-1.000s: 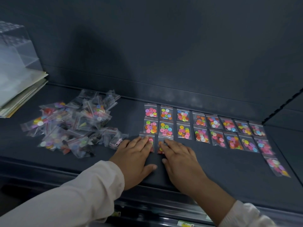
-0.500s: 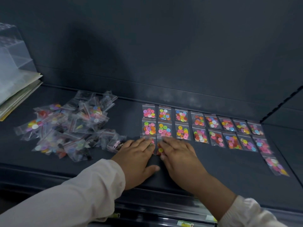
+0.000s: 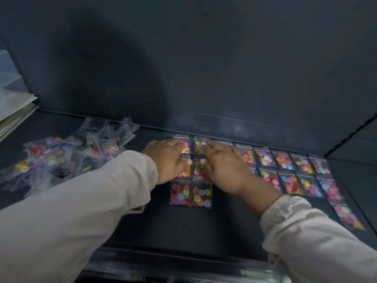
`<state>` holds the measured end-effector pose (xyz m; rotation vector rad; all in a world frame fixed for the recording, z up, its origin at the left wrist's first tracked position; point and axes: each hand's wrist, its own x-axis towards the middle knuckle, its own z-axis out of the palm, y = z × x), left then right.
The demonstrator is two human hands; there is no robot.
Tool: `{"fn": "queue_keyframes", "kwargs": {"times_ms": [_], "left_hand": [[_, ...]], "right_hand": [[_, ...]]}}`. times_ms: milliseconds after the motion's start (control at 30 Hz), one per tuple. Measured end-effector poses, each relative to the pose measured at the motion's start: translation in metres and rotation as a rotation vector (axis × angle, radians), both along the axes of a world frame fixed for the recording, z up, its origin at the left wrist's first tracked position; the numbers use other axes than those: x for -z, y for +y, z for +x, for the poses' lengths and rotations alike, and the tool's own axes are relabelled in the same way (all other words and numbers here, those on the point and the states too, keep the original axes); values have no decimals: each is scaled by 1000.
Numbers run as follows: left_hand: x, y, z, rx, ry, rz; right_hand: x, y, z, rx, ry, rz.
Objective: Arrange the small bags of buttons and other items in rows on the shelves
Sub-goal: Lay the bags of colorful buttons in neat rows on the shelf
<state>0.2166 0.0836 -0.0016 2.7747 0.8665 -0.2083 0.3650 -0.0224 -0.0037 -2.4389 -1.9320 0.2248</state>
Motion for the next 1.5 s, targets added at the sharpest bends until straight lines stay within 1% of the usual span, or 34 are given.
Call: {"fn": "queue_keyframes", "kwargs": {"times_ms": [133,233,467,567,667,833,933,1000,1167,1367,1500], "left_hand": [[14,15,13,30,41,-32],[19,22,16,55,41,-43],[20,27,11,104,-2,-77],[15,23,5,96,-43,-62],[8,7,-7,137,-74,-41],[10,-24,-30,194,-18,-38],[18,-24,-29,177,51,-38],[21,-22,-27,185,65,-26],[25,-19,-27,189,37,-23],[17,-36,-38,229,-64,5],[15,-49,-47,272,-40,13]], "right_hand": [[6,18,9,-29,21,-104],[12,23,13,-59,26,-142],[14,23,15,-72,61,-115],[10,15,12,-62,55,-50],[4,-5,2,-92,51,11],[8,-31,-18,-115,50,-41],[14,-31,-20,-96,58,-71],[16,-29,-18,-91,64,-75],[17,-27,-17,-86,94,-62],[11,-46,-24,-121,87,-3],[14,-64,-29,-179,69,1]]}}
